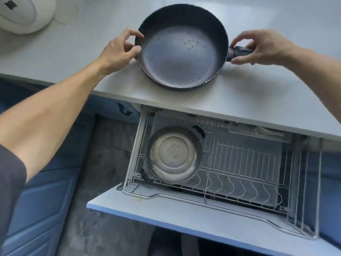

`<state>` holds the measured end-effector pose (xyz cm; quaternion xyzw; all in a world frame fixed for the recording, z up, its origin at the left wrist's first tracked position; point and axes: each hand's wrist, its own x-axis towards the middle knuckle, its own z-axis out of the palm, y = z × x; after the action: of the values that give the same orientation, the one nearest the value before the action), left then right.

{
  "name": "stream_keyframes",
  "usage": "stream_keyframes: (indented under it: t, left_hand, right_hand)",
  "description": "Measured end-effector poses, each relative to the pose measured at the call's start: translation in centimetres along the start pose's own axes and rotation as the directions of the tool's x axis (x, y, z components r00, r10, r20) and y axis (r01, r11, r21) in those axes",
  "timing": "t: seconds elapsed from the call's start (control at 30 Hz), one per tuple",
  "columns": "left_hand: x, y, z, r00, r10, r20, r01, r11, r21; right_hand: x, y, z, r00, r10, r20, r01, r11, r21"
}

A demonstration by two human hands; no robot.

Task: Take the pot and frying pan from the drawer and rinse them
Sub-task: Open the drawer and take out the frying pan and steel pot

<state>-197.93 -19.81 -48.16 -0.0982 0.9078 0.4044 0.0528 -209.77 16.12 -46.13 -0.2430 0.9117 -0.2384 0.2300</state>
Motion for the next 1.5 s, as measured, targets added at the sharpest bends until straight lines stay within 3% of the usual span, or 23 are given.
stream_keyframes:
  t: [0.13, 0.23, 0.3, 0.37, 0.4, 0.47, 0.5, 0.57, 0.63, 0.73, 0.83, 1.03, 1.23, 1.37, 1.5]
  left_hand:
    - [-1.1, -0.8, 0.9, 0.999, -0.018, -0.035, 0.016, 0.999, -0.05]
    - [-4.7, -0.9, 2.0, 0.981, 0.009, -0.194, 0.001, 0.998, 0.055]
    - [-9.5, -1.2, 3.3, 0.943, 0.018, -0.332, -0.01, 1.0, 0.023]
    - [-15.2, -2.0, 5.5, 0.946, 0.048, -0.319, -0.048, 0.999, 0.006]
    - [-17.9, -2.5, 6.8, 0.973, 0.07, -0.219, -0.059, 0.997, 0.053]
    - [-22.1, -3.6, 9.7, 0.991, -0.006, 0.135, -0.025, 0.973, 0.231]
    - [-23.3, -4.3, 11.2, 0.94, -0.1, 0.326, -0.016, 0.942, 0.335]
    - [-24.1, -6.1, 14.0, 0.745, -0.278, 0.607, -0.106, 0.849, 0.518]
    - [-23.5, -7.9, 16.5, 0.59, -0.39, 0.707, -0.292, 0.713, 0.637]
    - [-22.7, -10.5, 20.1, 0.503, -0.522, 0.689, -0.528, 0.445, 0.723]
    - [-22.4, -12.7, 22.2, 0.487, -0.581, 0.652, -0.559, 0.366, 0.744]
    - [-22.9, -15.9, 23.7, 0.444, -0.627, 0.641, -0.418, 0.488, 0.766]
    - [-22.6, -16.5, 23.5, 0.404, -0.675, 0.617, -0.122, 0.629, 0.768]
    - [-22.5, -16.6, 22.8, 0.463, -0.677, 0.572, -0.007, 0.643, 0.766]
    - [-22.6, -15.2, 23.1, 0.583, -0.606, 0.542, -0.053, 0.637, 0.769]
  right_hand:
    - [-0.4, 0.5, 0.4, 0.999, -0.011, -0.046, 0.004, 0.989, -0.149]
    - [-2.1, 0.7, 1.2, 0.973, -0.109, -0.205, 0.065, 0.975, -0.213]
    - [-4.7, 0.9, 2.3, 0.874, -0.261, -0.41, 0.182, 0.958, -0.223]
    - [-8.2, 0.8, 4.8, 0.745, -0.359, -0.562, 0.278, 0.933, -0.226]
    - [-10.0, 0.7, 6.9, 0.734, -0.395, -0.553, 0.343, 0.918, -0.201]
    - [-12.5, 0.6, 12.0, 0.86, -0.42, -0.291, 0.409, 0.907, -0.1]
    - [-12.9, 1.1, 14.7, 0.934, -0.349, -0.071, 0.347, 0.937, -0.039]
    - [-12.2, 3.2, 20.0, 0.956, -0.081, 0.282, 0.089, 0.996, -0.015]
    - [-10.2, 6.3, 24.3, 0.926, 0.073, 0.371, -0.072, 0.997, -0.017]
    - [-6.6, 9.0, 28.8, 0.943, 0.163, 0.289, -0.182, 0.982, 0.04]
    - [-3.6, 10.5, 31.6, 0.953, 0.231, 0.197, -0.247, 0.967, 0.057]
    - [-1.8, 11.4, 33.7, 0.969, 0.232, 0.079, -0.235, 0.972, 0.025]
    - [-1.7, 12.1, 33.0, 0.968, 0.165, 0.188, -0.161, 0.986, -0.033]
    - [-2.9, 12.4, 31.9, 0.967, 0.117, 0.228, -0.13, 0.991, 0.043]
    - [-5.4, 13.6, 29.1, 0.95, 0.13, 0.285, -0.151, 0.987, 0.052]
